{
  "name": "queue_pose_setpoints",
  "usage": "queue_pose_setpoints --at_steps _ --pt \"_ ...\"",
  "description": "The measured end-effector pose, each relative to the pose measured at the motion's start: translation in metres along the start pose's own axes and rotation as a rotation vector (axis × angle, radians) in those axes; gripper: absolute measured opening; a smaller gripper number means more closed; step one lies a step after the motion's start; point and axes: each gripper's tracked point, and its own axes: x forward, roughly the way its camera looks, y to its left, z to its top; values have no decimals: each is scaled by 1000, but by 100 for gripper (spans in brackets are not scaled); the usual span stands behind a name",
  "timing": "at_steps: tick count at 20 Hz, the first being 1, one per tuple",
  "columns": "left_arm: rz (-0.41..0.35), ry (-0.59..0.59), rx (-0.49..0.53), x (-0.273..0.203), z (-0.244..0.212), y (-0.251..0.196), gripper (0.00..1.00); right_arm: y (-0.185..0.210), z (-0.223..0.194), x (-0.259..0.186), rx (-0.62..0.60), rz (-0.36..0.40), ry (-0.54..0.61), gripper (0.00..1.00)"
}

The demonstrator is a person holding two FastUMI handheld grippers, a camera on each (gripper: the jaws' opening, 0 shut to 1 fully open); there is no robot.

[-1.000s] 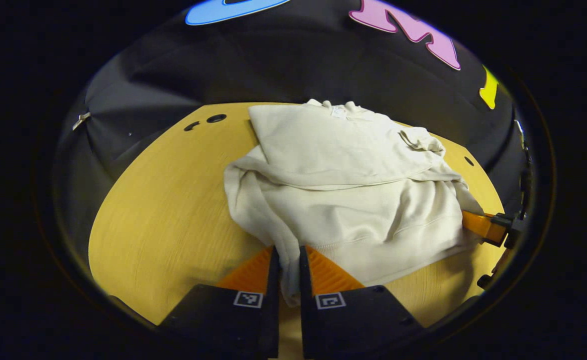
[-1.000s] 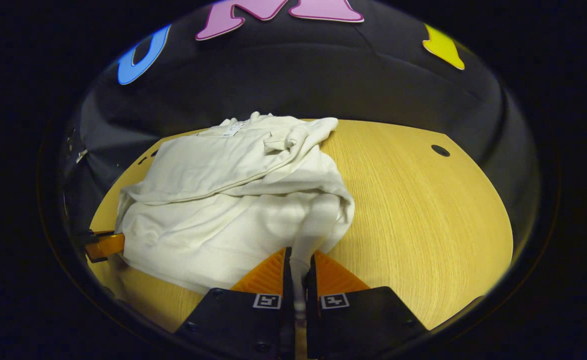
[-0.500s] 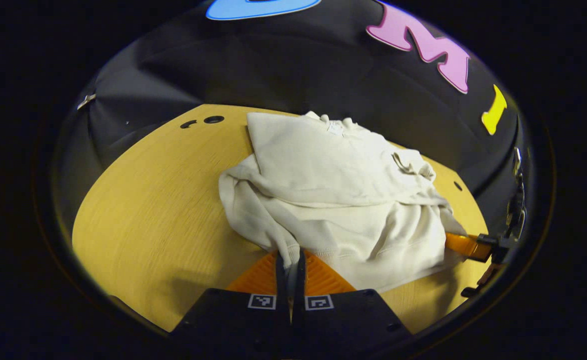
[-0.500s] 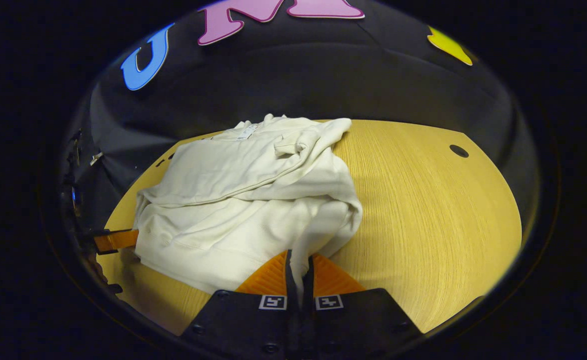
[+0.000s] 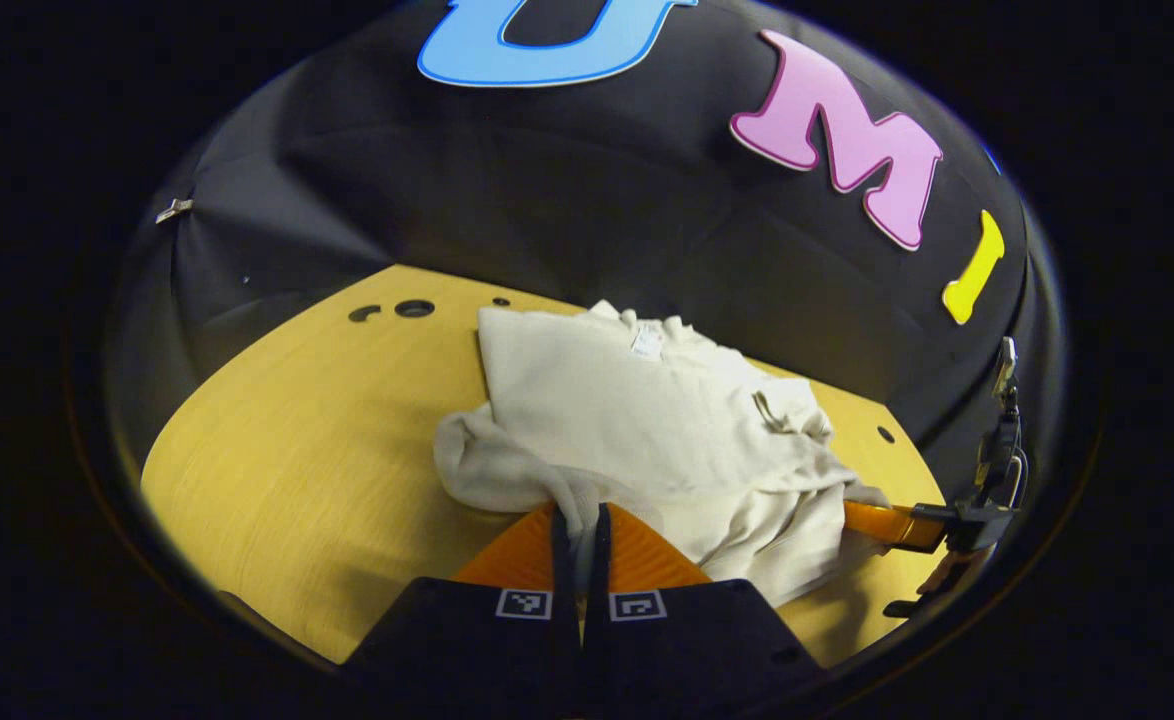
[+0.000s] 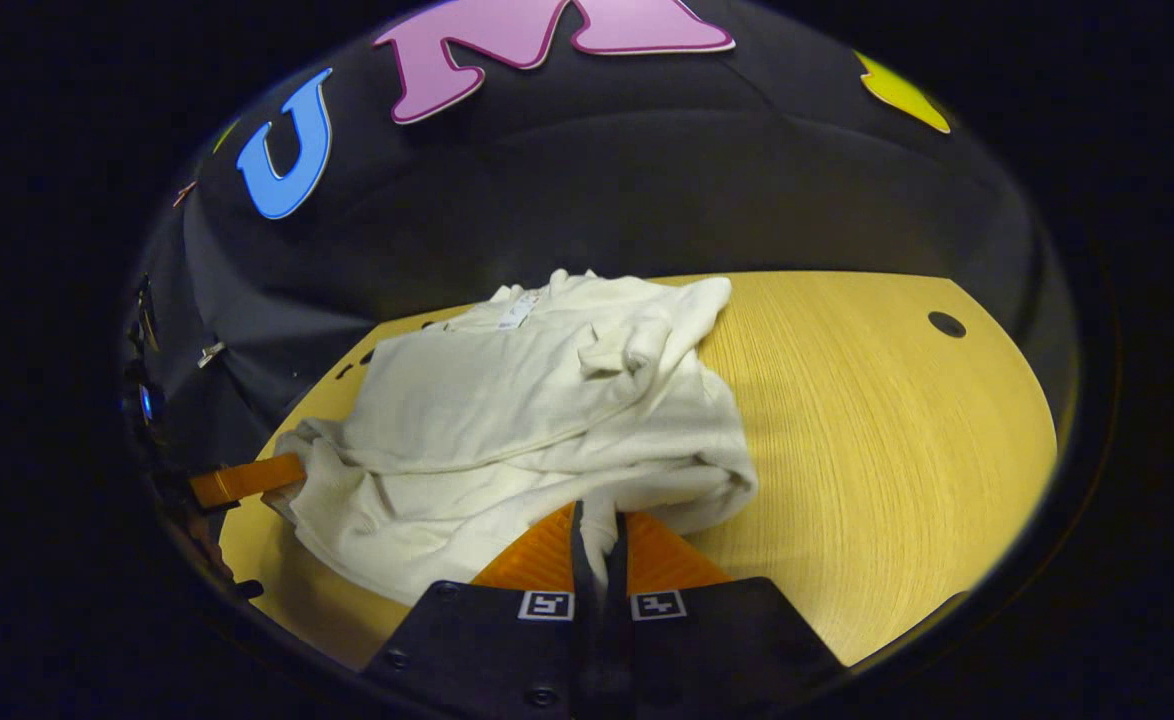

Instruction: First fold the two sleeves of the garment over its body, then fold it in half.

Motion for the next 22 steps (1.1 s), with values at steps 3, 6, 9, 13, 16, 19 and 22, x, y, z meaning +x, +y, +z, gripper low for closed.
queue_pose_setpoints --at_steps 3,6,9,13,16,19,22 --pt "-17 -58 3 14 32 -5 7 5 31 13 38 0 -68 5" --pt "-36 -115 -6 36 62 -9 6 2 72 32 57 -24 -149 5" --pt "-59 -152 -42 63 83 -15 6 2 109 51 43 -40 -208 6" --pt "-75 -193 -40 88 110 -17 11 4 130 74 -39 -52 -236 6" --pt "-62 -209 1 104 123 -4 6 3 138 84 -73 -64 -254 6" --pt "-48 -219 -18 119 134 6 6 -6 144 98 -98 -88 -265 5" --pt "-24 -215 -20 137 142 19 6 -18 155 114 -98 -126 -282 6"
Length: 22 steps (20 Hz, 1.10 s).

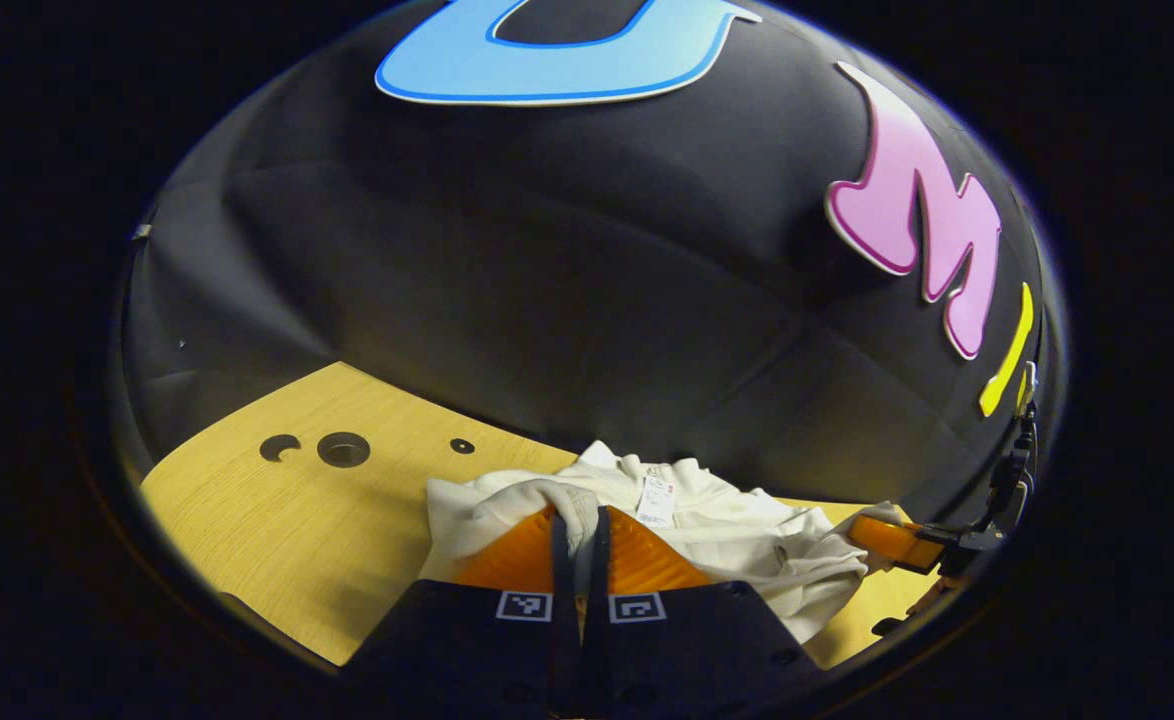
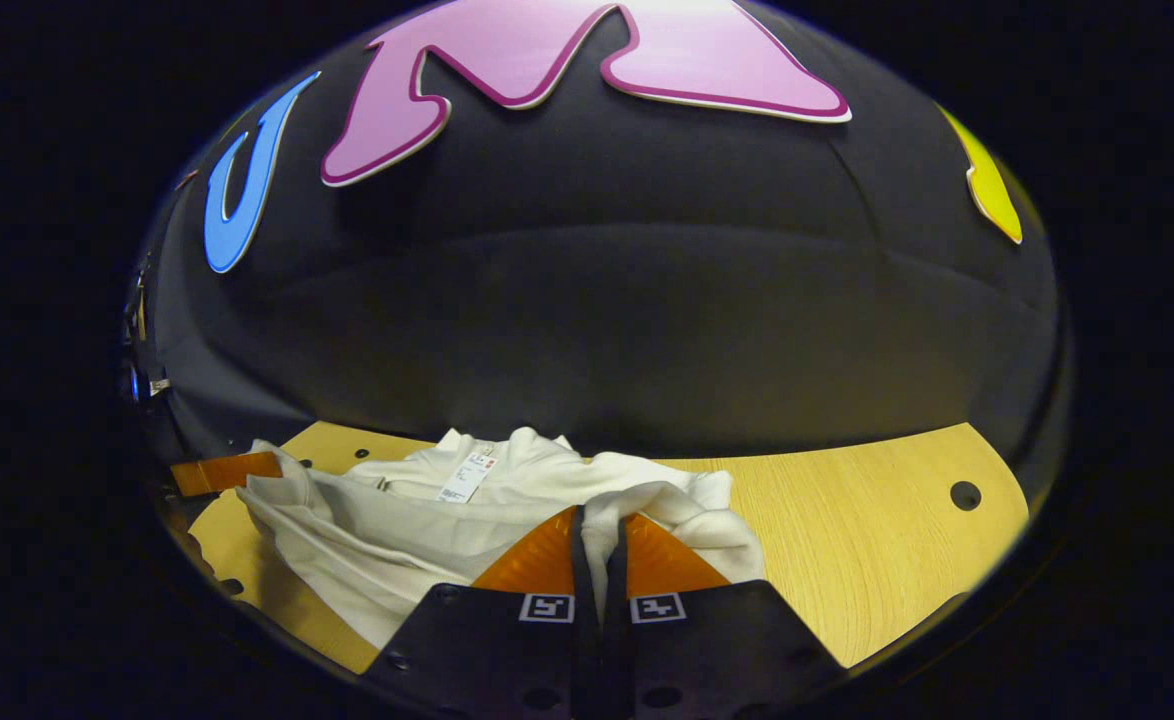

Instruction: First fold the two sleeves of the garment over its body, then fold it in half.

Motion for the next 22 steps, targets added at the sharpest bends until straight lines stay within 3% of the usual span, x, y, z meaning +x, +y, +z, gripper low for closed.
queue_pose_setpoints --at_steps 1,2,3,5,6,7,8,9,10,13,14,15,16,18,20,21,22 --pt "8 2 9 5 1 4 6 -2 2 6 4 -12 -7 6" --pt "14 3 10 11 2 6 6 -3 6 12 4 -20 -15 16" --pt "20 3 15 18 3 8 6 -5 7 19 0 -29 -20 5" --pt "22 22 53 31 -3 12 6 -5 5 31 -33 -56 -14 7" --pt "32 41 88 36 -8 17 1 -4 3 35 -57 -69 -8 0" --pt "39 56 120 40 -14 19 7 -5 1 38 -72 -74 -14 12" --pt "43 68 139 43 -19 19 8 -4 1 39 -81 -74 -20 16" --pt "49 72 146 43 -20 20 15 -2 1 40 -77 -69 -17 16" --pt "49 70 139 44 -21 19 12 0 -2 39 -65 -66 -9 22" --pt "56 66 144 39 -17 15 20 9 -7 36 -55 -36 10 34" --pt "56 68 139 35 -15 12 22 13 -6 34 -57 -29 16 59" --pt "49 73 129 31 -15 8 28 15 -5 29 -59 -28 18 59" --pt "41 75 123 27 -12 4 39 18 0 23 -57 -32 9 84" --pt "38 71 130 13 -2 0 60 19 9 7 -58 -48 -15 98" --pt "61 48 152 -4 15 2 80 19 19 -14 -75 -71 -42 99" --pt "62 32 156 -15 25 -1 95 19 25 -27 -90 -87 -54 99" --pt "49 14 151 -27 37 -8 95 18 31 -38 -103 -104 -63 99"
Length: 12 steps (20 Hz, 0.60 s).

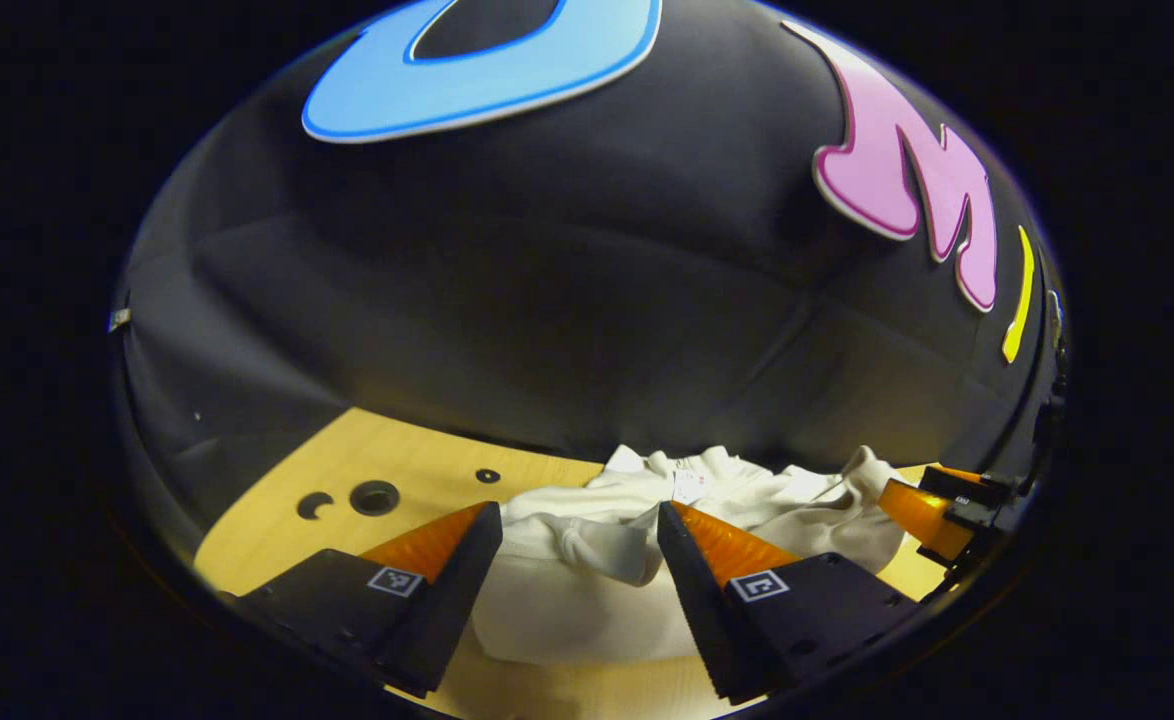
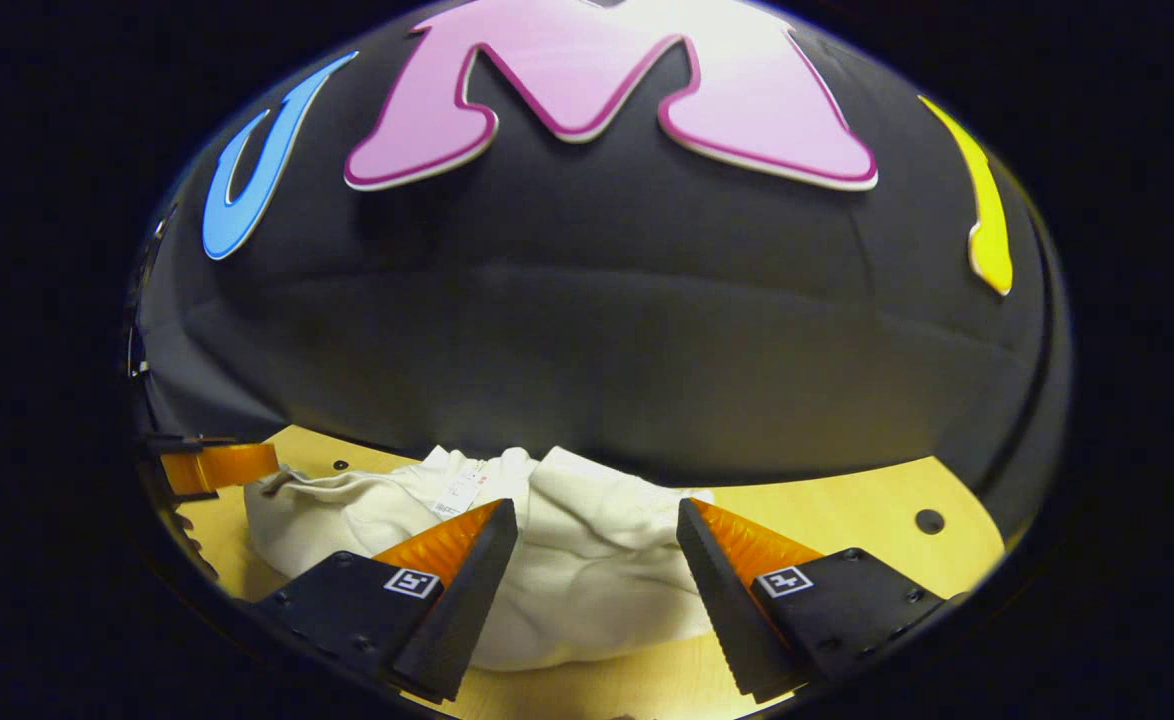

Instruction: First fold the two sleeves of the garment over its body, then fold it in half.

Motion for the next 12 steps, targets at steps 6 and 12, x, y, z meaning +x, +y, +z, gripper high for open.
queue_pose_setpoints --at_steps 6,12 --pt "-51 -116 19 -94 70 -28 98 -11 29 -96 10 -70 8 98" --pt "-117 -201 -5 -208 110 -53 97 -16 75 -202 -29 -124 -61 98"
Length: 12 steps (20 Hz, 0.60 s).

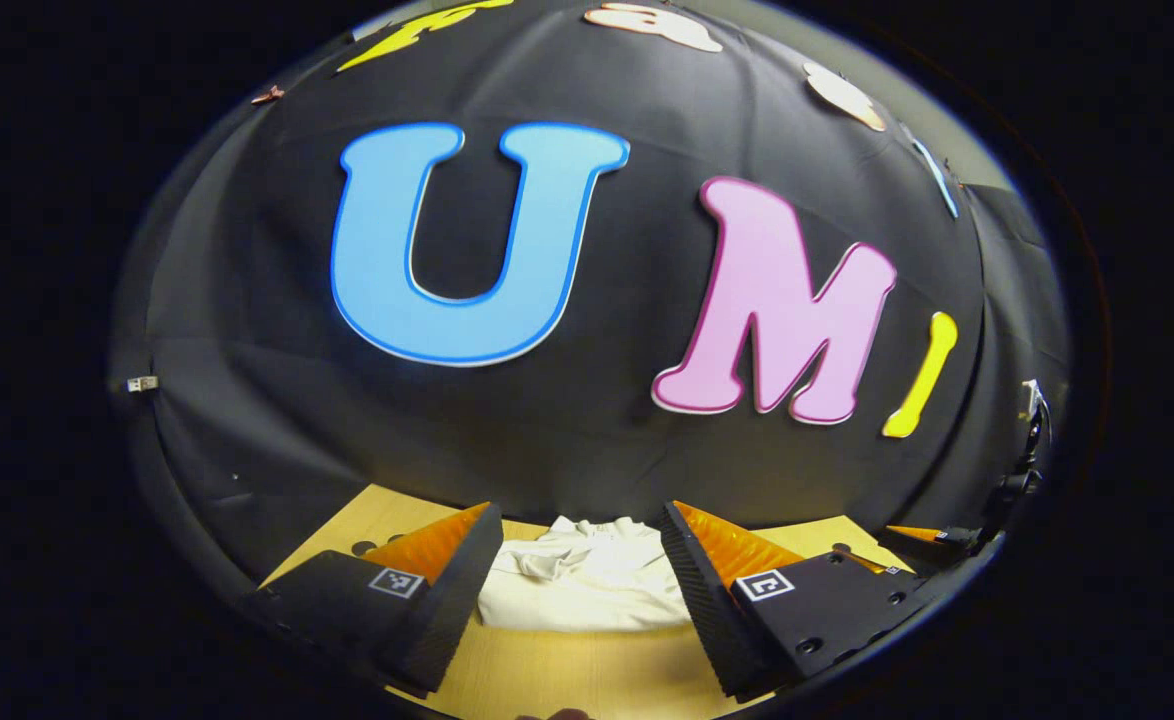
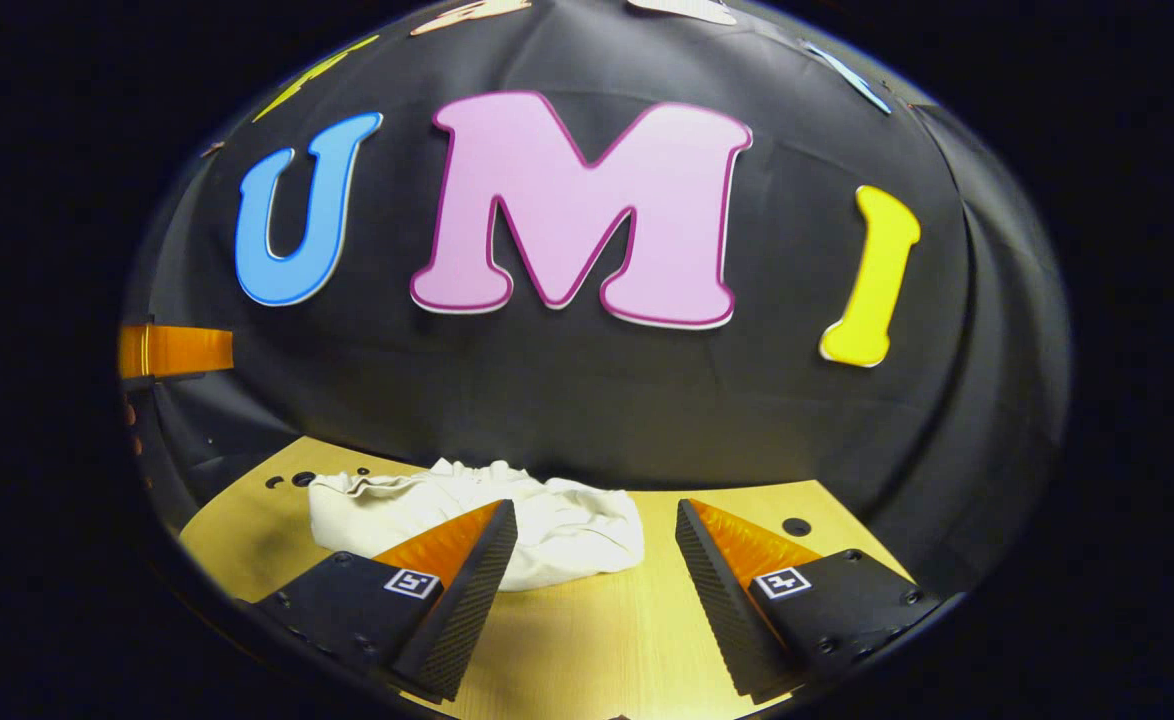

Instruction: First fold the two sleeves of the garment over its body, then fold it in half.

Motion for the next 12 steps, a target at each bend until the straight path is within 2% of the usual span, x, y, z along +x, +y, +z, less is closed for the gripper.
queue_pose_setpoints --at_steps 3,7,12 --pt "-49 -32 -28 -41 21 -14 97 3 26 -51 27 13 -60 98" --pt "-36 -53 -4 -100 35 -13 97 0 46 -109 -22 35 -104 97" --pt "-37 -74 -36 -160 35 -8 97 2 53 -165 17 73 -115 98"
